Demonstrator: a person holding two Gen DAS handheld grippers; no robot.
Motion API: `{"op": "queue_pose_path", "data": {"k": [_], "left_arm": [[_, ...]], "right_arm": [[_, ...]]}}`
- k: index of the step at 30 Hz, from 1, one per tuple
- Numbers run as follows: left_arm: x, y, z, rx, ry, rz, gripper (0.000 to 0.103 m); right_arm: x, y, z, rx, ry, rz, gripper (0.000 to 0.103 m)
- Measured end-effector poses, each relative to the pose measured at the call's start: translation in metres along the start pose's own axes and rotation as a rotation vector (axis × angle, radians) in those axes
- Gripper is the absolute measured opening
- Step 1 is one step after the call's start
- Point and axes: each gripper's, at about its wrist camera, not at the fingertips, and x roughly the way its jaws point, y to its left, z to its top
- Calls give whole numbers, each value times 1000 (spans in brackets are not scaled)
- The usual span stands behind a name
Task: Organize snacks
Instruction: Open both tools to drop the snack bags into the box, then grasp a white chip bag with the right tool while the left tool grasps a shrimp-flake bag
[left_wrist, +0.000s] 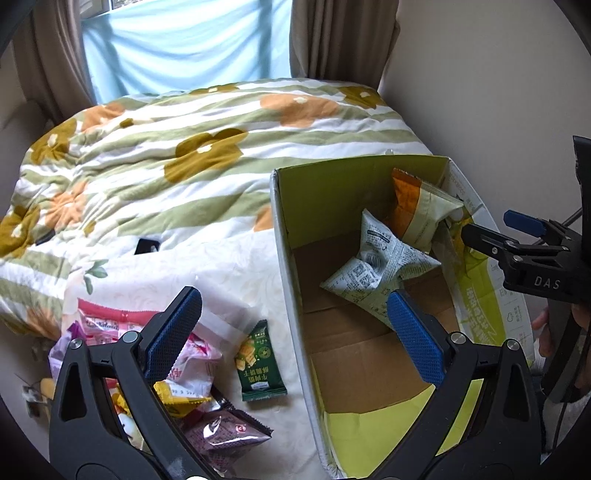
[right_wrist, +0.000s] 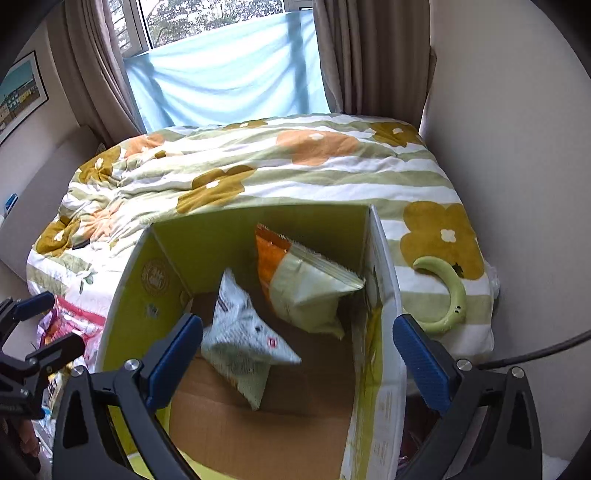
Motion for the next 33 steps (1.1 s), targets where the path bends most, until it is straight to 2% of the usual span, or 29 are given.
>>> {"op": "queue_pose_path", "data": {"k": [8,16,25,29,33], "left_arm": [[-31,-9,-4,5,-58,13,100],[-86,-21,-22,9,-136,36,100],[-148,-12,-83,-64,-162,99,100],[-170,5,-114,-120,-145,157,100],[-190,31,-141,-177,-140,211,100]], "right_arm": [[-33,3,-5,7,-29,24,102],[-84,13,-19,-21,-97,40,102],[-134,29,-56,-78,-150,126,102],[-153,45,-77,-116,-213,178,103],[-154,66,-91,-129,-183,248,103]]}}
